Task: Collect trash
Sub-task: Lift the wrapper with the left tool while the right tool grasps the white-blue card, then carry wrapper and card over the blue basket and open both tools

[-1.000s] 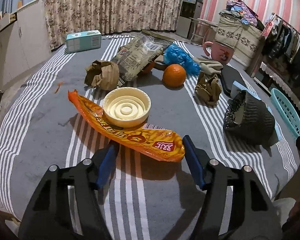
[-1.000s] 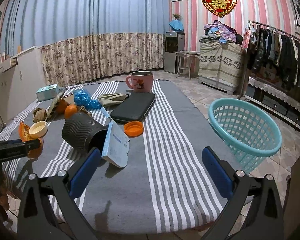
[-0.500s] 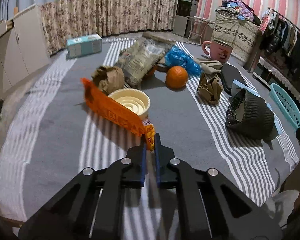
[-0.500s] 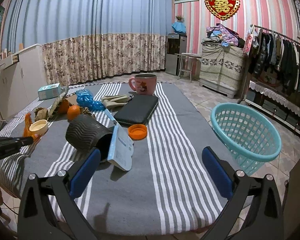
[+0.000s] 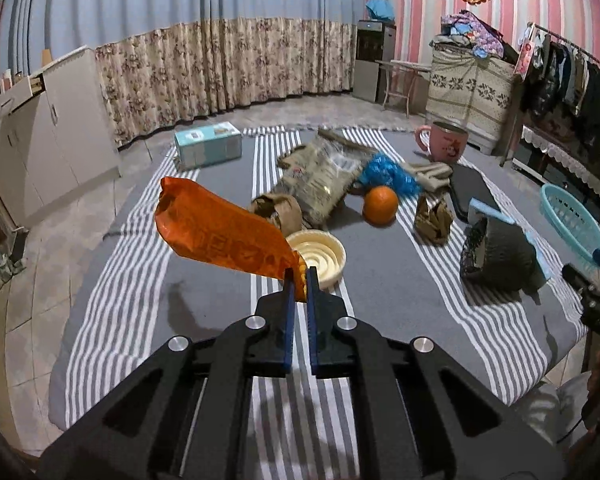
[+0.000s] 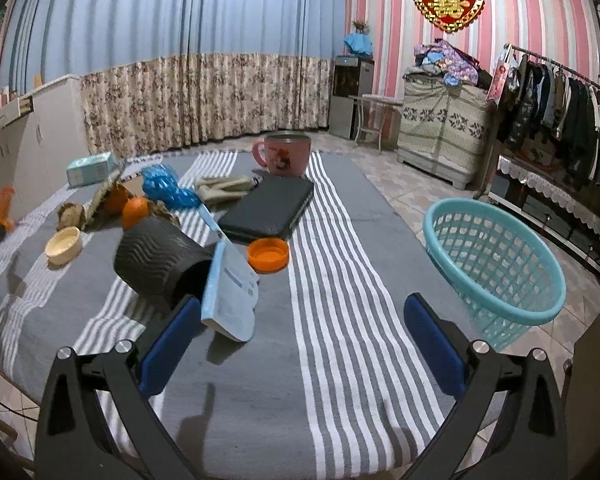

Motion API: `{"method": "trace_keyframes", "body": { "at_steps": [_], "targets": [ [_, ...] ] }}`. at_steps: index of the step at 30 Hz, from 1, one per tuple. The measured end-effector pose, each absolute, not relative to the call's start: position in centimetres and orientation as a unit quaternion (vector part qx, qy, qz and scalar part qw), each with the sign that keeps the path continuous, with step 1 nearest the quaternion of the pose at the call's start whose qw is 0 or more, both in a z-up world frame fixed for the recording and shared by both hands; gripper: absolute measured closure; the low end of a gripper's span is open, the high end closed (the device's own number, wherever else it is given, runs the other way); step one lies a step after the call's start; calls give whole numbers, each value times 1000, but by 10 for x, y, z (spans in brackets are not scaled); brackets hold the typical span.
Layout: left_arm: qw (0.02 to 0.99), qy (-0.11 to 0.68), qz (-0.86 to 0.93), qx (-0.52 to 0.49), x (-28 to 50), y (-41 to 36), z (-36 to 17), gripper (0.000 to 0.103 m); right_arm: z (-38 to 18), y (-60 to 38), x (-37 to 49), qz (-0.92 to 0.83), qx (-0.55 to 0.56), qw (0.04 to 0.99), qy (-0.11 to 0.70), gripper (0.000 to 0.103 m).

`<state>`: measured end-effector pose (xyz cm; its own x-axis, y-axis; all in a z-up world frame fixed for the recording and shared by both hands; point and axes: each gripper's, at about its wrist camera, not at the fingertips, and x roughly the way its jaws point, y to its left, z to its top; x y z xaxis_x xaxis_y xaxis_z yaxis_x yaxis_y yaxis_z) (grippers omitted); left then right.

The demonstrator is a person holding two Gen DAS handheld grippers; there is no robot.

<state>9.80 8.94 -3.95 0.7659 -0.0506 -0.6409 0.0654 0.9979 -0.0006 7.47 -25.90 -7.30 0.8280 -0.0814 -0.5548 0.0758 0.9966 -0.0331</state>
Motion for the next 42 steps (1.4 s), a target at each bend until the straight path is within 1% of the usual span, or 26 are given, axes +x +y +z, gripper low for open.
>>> {"method": "trace_keyframes", "body": {
  "at_steps": [3,8,9,10,11,12,13,15,16,18,21,29,35,42],
  "targets": [
    [941,337,-36,5,101,90,-37,99,-78,-259,79,-28,9,952,305,5],
    [942,333,-48,18,104,81,-41,99,-81,-238,79,-15,-19,951,308,5],
    [942,333,-50,17,104,80,-41,99,-82,-235,81,-14,-23,950,311,9],
    [941,333,-52,17,105,79,-41,99,-84,-233,82,-14,-26,949,314,14],
    [941,333,-53,15,105,80,-42,99,-86,-230,86,-14,-31,947,321,25],
    [941,334,-55,13,106,80,-42,99,-88,-228,91,-13,-35,944,328,34],
    [941,334,-57,12,106,80,-41,99,-91,-227,96,-13,-38,942,333,37],
    [941,332,-59,13,106,81,-40,99,-94,-228,103,-8,-36,941,337,55],
    [942,331,-59,15,106,81,-39,99,-94,-228,106,-1,-32,941,337,61],
    [943,327,-59,22,106,80,-36,99,-93,-230,108,15,-22,942,336,83],
    [945,320,-62,30,105,76,-29,99,-88,-232,107,25,-20,946,322,93],
    [952,289,-90,46,109,39,-7,99,-59,-266,100,32,9,959,281,93],
    [952,266,-142,57,116,-17,5,99,-33,-297,91,16,19,968,250,93],
    [946,245,-205,63,122,-79,17,100,-14,-350,83,-45,37,974,219,93]
  ]
}}
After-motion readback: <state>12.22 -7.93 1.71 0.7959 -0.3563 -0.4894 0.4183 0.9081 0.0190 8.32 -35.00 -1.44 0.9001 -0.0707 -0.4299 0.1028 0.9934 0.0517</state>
